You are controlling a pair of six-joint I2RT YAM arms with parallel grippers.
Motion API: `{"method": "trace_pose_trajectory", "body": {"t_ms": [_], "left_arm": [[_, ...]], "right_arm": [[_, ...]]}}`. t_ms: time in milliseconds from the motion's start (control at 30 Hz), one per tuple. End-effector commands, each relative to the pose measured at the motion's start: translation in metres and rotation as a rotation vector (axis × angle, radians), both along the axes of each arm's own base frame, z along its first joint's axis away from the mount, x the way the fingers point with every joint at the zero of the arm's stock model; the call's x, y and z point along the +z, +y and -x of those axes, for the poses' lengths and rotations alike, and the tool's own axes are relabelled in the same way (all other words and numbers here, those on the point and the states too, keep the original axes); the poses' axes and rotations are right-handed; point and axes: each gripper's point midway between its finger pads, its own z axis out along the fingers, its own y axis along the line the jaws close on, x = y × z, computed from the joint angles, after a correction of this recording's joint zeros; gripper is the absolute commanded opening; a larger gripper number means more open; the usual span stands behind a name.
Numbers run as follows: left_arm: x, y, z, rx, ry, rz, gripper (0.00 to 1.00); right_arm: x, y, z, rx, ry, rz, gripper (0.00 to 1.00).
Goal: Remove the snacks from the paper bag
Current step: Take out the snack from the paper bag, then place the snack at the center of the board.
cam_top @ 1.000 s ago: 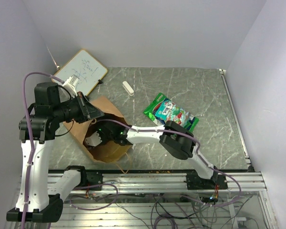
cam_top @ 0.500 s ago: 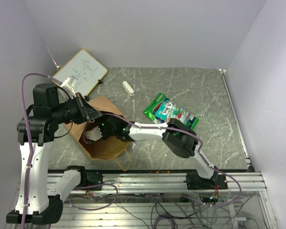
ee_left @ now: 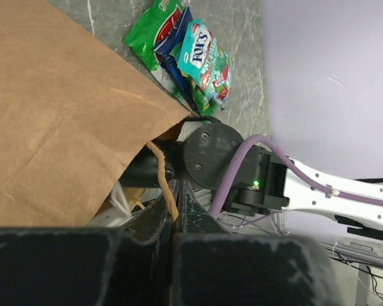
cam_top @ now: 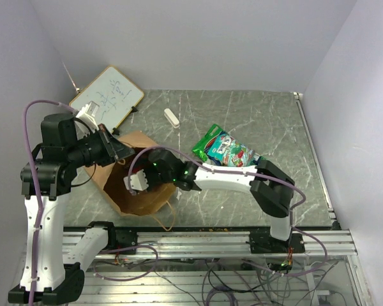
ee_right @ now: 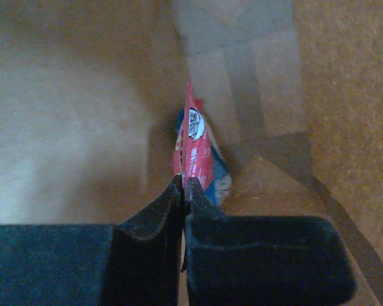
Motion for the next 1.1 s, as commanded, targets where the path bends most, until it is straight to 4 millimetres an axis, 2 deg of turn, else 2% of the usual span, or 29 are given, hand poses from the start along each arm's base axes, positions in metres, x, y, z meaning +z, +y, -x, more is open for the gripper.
{"method": "trace_pose_trajectory", "body": {"t_ms": [0,133,400,633,733,833,933,1000,1067], "left_arm": [[0.003,0.003,-0.007,0.024,-0.028,-0.009,0.07],[0.0,0.003,-0.009,0.023,-0.024,-0.008,0.07],[-0.009,0.002,-0.017,0.038,-0.009,0.01,0.07],[-0.014,0.002,-0.024,0.047,0.003,0.016,0.07],[-0.016,0.002,-0.026,0.057,0.007,0.021,0.07],[-0.018,0.002,-0.028,0.068,0.012,0.028,0.07],[-0.021,0.002,-0.028,0.068,0.019,0.028,0.07],[-0.022,0.003,-0.027,0.07,0.025,0.02,0.07],[-0.023,0.003,-0.027,0.069,0.029,0.018,0.07]], "right_arm": [[0.022,-0.007,0.038,0.101,0.109,-0.072,0.0],[0.041,-0.024,0.058,0.107,0.19,-0.122,0.0],[0.104,-0.068,0.087,0.089,0.274,-0.221,0.0],[0.152,-0.115,0.09,-0.012,0.25,-0.266,0.0],[0.172,-0.139,0.079,-0.105,0.192,-0.291,0.0],[0.194,-0.164,0.058,-0.261,0.134,-0.36,0.0],[0.212,-0.2,0.022,-0.513,0.101,-0.499,0.0],[0.226,-0.227,-0.006,-0.736,0.118,-0.657,0.0],[0.227,-0.25,-0.031,-0.951,0.192,-0.761,0.0]]}}
